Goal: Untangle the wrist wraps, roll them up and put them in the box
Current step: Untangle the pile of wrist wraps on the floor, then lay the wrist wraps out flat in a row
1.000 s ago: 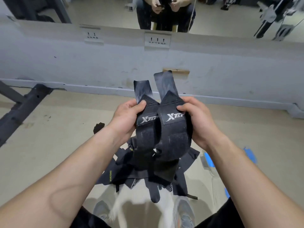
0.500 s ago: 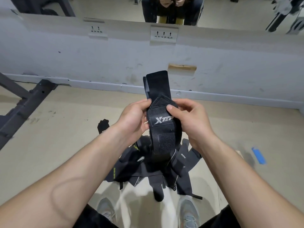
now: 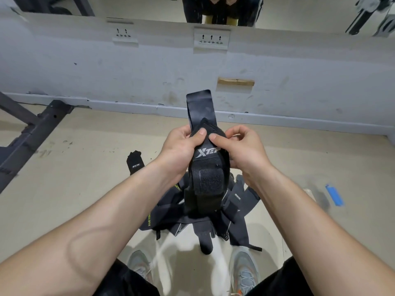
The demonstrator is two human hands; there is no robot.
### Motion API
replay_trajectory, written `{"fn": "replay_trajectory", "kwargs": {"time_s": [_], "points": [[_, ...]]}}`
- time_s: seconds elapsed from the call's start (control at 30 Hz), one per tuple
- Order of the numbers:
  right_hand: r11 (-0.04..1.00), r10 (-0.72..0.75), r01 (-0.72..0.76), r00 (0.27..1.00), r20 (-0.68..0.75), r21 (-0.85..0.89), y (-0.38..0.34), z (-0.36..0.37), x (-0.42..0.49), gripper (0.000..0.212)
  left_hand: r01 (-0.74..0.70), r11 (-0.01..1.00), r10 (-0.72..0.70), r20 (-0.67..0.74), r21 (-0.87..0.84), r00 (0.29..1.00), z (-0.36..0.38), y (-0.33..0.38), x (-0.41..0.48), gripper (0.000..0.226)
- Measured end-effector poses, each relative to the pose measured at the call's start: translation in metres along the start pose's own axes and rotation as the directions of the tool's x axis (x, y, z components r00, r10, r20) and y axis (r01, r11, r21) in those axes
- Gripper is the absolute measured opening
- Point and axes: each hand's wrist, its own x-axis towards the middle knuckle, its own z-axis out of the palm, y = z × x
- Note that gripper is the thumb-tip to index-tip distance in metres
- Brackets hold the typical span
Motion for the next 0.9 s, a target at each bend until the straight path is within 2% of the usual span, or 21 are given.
{"fn": "replay_trajectory", "kwargs": {"time_s": [0.07, 0.13, 0.2, 0.27, 0.43, 0.5, 0.6, 0.67, 0.73, 0.77, 0.9], "points": [[0.985, -0.074, 0.075, 0.997, 0.010, -0.156, 0.001, 0.003, 0.001, 0.045, 0.011, 0.999, -0.012, -0.007, -0.049, 1.000, 0.001, 0.003, 0.001, 0.024], [0.964, -0.131, 0.155, 0.984, 0.121, -0.216, 0.002, 0.010, -0.002, 0.051, 0.019, 0.992, -0.019, 0.003, -0.125, 1.000, 0.001, 0.008, 0.000, 0.028], [0.978, -0.138, 0.164, 0.971, 0.195, -0.130, 0.007, 0.018, -0.003, 0.053, 0.008, 0.984, -0.009, -0.005, -0.180, 1.000, 0.000, 0.012, 0.000, 0.027], [0.972, -0.178, 0.202, 0.966, 0.188, -0.117, 0.010, 0.022, -0.006, 0.049, -0.013, 0.977, 0.005, -0.040, -0.214, 0.999, -0.002, 0.014, 0.001, 0.027], [0.961, -0.271, 0.276, 0.957, 0.102, -0.032, 0.010, 0.023, -0.006, 0.014, -0.074, 0.982, 0.056, -0.112, -0.172, 0.992, 0.002, 0.003, 0.003, 0.029], [0.967, -0.255, 0.254, 0.965, 0.062, 0.025, 0.010, 0.025, -0.006, 0.012, -0.060, 0.988, 0.043, -0.122, -0.142, 0.992, 0.004, -0.005, -0.001, 0.035], [0.975, -0.177, 0.175, 0.984, 0.001, 0.138, 0.006, 0.031, -0.005, 0.013, 0.025, 0.990, -0.031, -0.042, -0.142, 0.999, 0.002, -0.022, -0.016, 0.035], [0.974, -0.138, 0.143, 0.990, -0.039, 0.176, 0.001, 0.039, -0.002, 0.014, 0.012, 1.000, -0.012, -0.011, 0.011, 1.000, -0.008, -0.040, -0.027, 0.045], [0.974, -0.116, 0.122, 0.992, -0.040, 0.192, -0.001, 0.054, 0.000, 0.014, -0.023, 0.971, 0.026, -0.012, 0.237, 1.000, -0.025, -0.057, -0.042, 0.043], [0.974, -0.107, 0.109, 0.994, -0.021, 0.197, 0.000, 0.065, 0.001, 0.014, -0.017, 0.956, 0.023, -0.017, 0.295, 1.000, -0.034, -0.063, -0.051, 0.041], [0.981, -0.067, 0.044, 0.991, 0.116, 0.188, 0.018, 0.118, -0.004, 0.017, 0.072, 0.957, -0.033, -0.142, 0.282, 0.989, -0.078, -0.086, -0.080, 0.035]]}}
